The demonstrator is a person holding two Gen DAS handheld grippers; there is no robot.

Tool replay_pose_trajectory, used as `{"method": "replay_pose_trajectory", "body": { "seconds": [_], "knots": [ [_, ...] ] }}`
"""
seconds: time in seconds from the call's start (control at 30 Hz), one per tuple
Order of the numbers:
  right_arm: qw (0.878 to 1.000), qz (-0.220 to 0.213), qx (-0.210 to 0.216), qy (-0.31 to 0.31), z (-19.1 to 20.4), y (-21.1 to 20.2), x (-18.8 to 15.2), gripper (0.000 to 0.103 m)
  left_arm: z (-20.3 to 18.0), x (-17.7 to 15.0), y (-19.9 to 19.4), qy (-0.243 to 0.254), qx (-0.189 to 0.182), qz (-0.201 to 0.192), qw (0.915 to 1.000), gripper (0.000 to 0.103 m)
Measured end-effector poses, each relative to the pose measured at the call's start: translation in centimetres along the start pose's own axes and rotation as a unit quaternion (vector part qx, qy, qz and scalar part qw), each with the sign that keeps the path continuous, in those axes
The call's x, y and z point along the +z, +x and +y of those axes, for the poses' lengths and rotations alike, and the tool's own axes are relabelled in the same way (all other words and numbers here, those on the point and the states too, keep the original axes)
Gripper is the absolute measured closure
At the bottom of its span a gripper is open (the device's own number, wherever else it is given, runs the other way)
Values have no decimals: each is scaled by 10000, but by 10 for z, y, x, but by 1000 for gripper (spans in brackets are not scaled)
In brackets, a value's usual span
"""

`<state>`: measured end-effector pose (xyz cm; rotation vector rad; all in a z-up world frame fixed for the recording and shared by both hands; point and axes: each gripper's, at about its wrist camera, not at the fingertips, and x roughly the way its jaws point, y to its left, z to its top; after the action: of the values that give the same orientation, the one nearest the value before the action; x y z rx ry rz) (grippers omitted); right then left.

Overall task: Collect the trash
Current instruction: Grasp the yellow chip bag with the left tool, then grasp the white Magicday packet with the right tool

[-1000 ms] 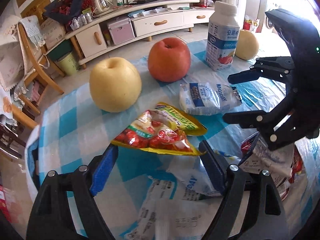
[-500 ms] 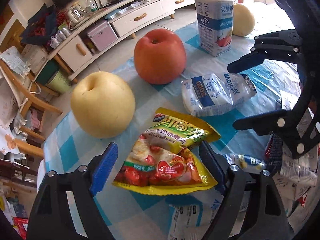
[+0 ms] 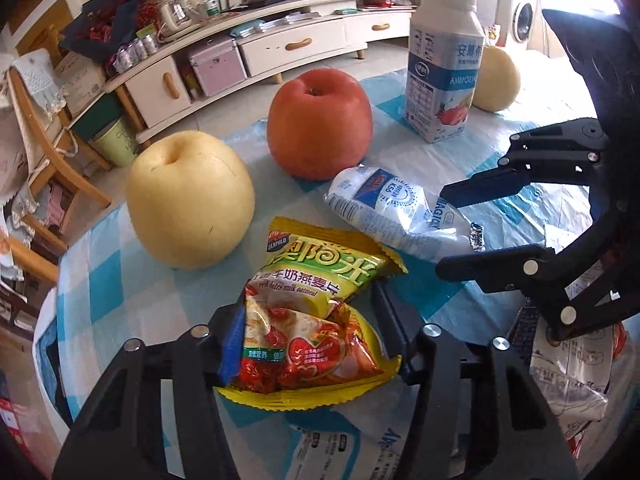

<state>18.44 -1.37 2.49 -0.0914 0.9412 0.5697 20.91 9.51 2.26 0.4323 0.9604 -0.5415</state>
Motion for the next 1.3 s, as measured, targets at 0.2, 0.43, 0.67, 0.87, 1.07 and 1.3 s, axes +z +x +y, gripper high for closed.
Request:
{"method": "replay_pose_trajectory", "body": {
  "seconds": [0.2, 0.43, 0.67, 0.87, 1.07, 1.3],
  "knots": [
    [9999, -4, -128, 9, 7, -4, -3, 58, -3, -18, -20, -483, 6, -223, 9986, 52],
    [9995, -33, -321, -68, 22, -19, -2, 82, -13, -43, -56, -1063, 6, -649, 9922, 52],
    [9988, 165, -466, -1, 28, -26, -12, 81, -24, -81, -98, -1835, 174, -969, 9781, 52],
    [9981, 245, -199, 527, 20, -39, -18, 50, -23, -121, -136, -2663, 227, -1241, 9556, 52],
    [9952, 84, -592, 771, 24, -33, -13, 29, -8, -150, -145, -3075, 308, -1439, 9401, 52],
    [9916, 266, -1108, 619, 37, 1, 1, 30, 8, -164, -141, -3372, 392, -1402, 9301, 52]
  ]
}}
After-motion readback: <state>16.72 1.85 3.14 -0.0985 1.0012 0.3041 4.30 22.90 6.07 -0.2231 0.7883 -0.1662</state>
